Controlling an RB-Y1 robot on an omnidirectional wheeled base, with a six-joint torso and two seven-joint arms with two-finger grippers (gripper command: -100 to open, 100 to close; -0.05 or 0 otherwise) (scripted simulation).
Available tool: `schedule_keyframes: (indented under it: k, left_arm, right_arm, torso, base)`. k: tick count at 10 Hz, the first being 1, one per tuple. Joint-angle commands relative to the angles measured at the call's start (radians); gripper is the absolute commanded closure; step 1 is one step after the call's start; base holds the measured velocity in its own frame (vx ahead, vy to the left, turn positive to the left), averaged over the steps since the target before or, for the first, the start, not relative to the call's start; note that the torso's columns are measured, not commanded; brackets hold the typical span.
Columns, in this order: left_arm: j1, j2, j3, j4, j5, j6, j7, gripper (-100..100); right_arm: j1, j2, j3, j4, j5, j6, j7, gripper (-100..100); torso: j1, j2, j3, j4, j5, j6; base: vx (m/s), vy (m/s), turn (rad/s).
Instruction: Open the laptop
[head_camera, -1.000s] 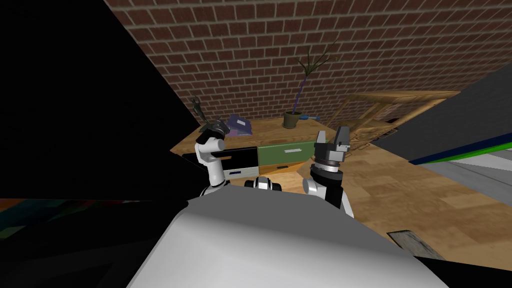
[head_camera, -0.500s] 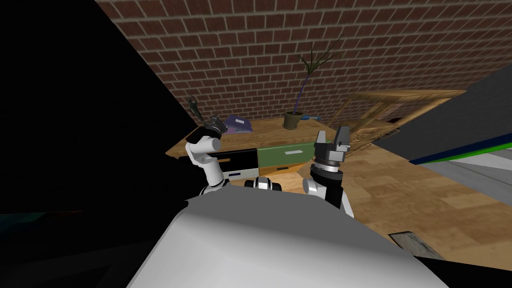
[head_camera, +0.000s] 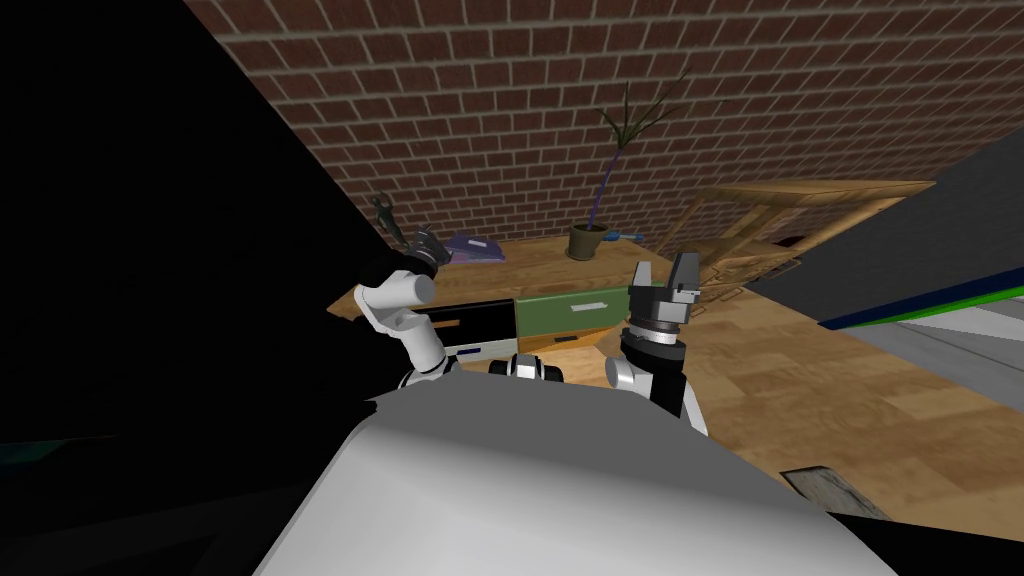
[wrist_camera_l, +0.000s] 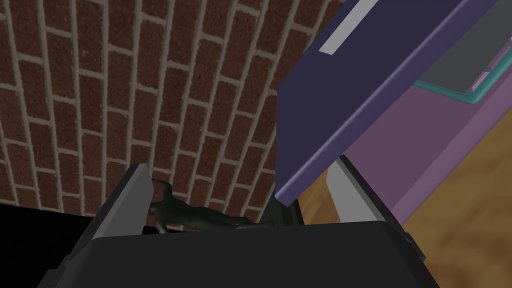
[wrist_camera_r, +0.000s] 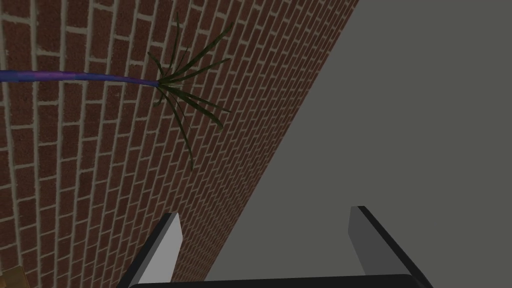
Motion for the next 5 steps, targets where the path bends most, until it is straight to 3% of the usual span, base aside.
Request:
schedule_keyframes:
  k: [1, 5]
  left_arm:
    - [0.001, 0.000, 0.000, 0.001, 0.000, 0.000, 0.000, 0]
    - [0.000, 0.000, -0.001, 0.001, 0.000, 0.000, 0.000, 0]
  right_arm:
    - [0.000, 0.000, 0.000, 0.000, 0.000, 0.000, 0.000, 0]
    - [0.000, 0.000, 0.000, 0.000, 0.000, 0.000, 0.000, 0]
  torso:
    - [0.000, 0.000, 0.000, 0.000, 0.000, 0.000]
    - [0.002, -0.001, 0.000, -0.001, 0.001, -0.001]
  base:
    - [0.000, 0.000, 0.000]
    - [0.001, 0.000, -0.003]
